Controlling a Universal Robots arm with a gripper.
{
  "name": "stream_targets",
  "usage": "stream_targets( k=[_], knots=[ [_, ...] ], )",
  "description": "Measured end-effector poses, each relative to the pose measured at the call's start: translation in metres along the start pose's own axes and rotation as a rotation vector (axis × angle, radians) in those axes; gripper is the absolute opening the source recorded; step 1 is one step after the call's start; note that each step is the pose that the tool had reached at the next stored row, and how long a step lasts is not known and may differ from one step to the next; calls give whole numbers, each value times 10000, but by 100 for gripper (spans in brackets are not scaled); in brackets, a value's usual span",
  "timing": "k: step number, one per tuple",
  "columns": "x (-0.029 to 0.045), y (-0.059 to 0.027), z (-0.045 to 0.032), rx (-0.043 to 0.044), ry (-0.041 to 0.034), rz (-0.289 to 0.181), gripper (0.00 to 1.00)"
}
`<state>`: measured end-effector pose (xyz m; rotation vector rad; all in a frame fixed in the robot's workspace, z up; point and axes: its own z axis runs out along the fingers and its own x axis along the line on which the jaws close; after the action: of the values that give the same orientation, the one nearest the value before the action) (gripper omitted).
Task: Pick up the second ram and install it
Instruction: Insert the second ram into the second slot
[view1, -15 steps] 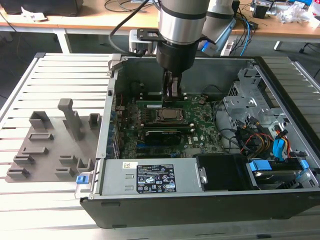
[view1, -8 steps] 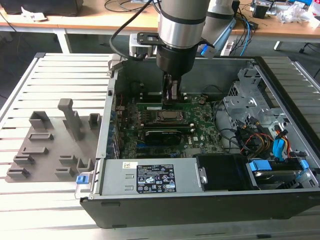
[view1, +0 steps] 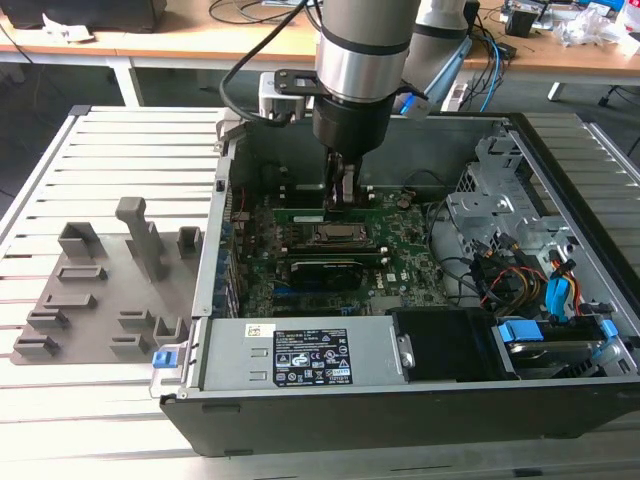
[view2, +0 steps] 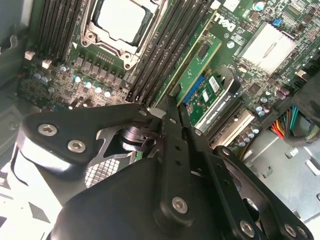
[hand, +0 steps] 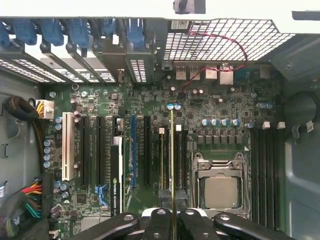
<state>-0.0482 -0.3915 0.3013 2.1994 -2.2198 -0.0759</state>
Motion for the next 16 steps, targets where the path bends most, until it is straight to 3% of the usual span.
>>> stream_targets(
  k=[2, 3, 4, 5, 6, 7, 12, 16],
  knots=[
    [0, -5, 13, -1, -12, 0, 13],
    [0, -8, 18, -2, -72, -3, 13],
    [0, -9, 20, -4, -252, -10, 13],
    [-1, -10, 21, -6, -566, -25, 13],
    [0, -10, 22, -7, -682, -30, 13],
    [0, -9, 23, -8, -728, -32, 13],
    [0, -10, 39, -7, -734, -33, 13],
    [2, -17, 138, -8, -734, -33, 13]
  ],
)
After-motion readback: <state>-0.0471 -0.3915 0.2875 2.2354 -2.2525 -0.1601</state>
